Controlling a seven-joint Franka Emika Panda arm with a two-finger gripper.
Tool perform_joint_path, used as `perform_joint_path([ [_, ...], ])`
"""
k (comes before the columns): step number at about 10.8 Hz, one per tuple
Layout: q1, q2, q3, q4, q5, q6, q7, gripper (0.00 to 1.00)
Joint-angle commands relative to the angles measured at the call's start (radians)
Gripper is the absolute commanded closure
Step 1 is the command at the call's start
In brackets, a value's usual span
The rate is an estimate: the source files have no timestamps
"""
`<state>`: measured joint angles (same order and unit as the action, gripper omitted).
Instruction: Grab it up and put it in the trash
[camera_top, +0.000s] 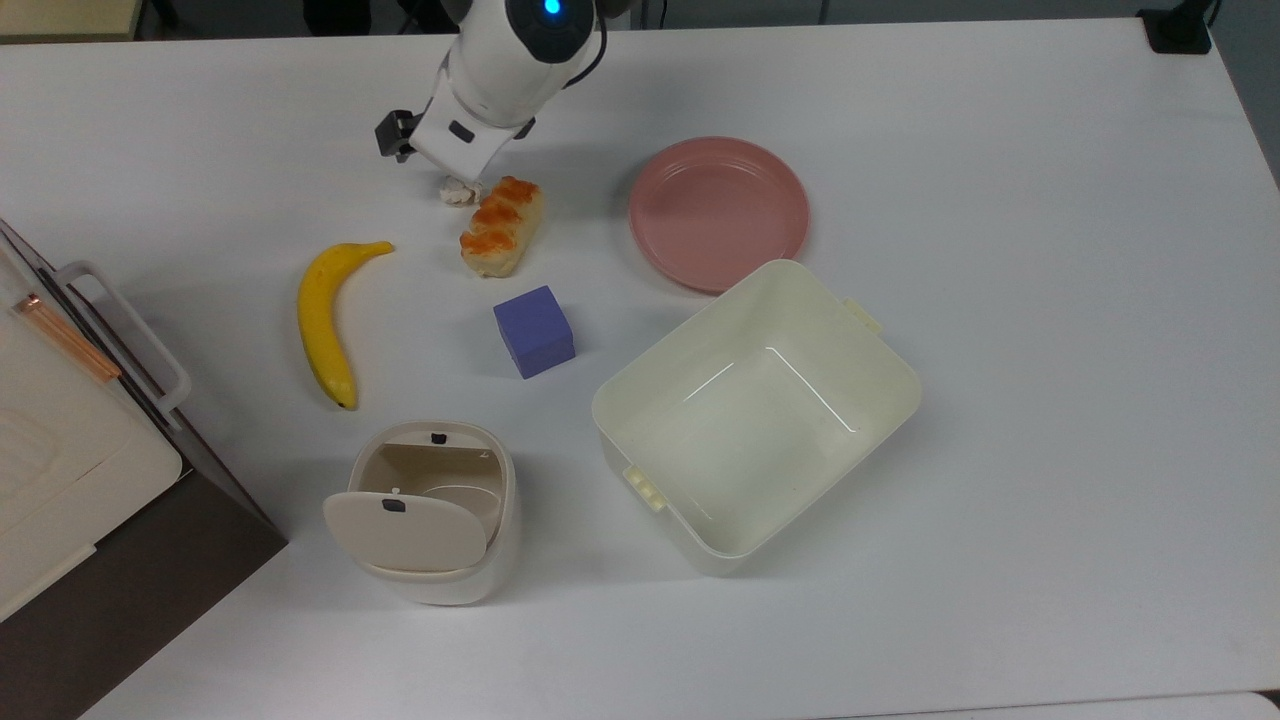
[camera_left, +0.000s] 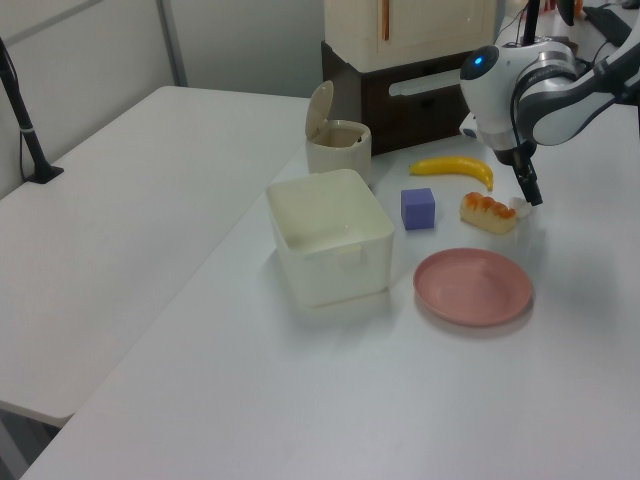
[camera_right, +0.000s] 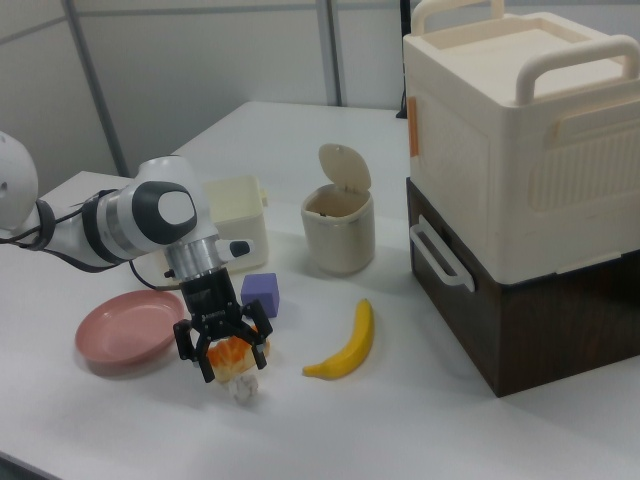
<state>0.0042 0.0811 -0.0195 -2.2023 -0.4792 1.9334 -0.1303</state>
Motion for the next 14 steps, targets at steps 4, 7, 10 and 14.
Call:
perform_joint_path([
  [4, 0.026, -0.021, 0.004, 0.027, 0.182, 0.129, 0.116, 0.00],
  [7, 0.008, -0.015, 0.000, -0.025, 0.169, 0.252, 0.189, 0.00],
  [10, 0.008, -0.027, 0.000, -0.074, 0.113, 0.246, 0.179, 0.00],
  [14, 0.010, -0.110, 0.001, -0.071, 0.114, 0.170, 0.157, 0.00],
])
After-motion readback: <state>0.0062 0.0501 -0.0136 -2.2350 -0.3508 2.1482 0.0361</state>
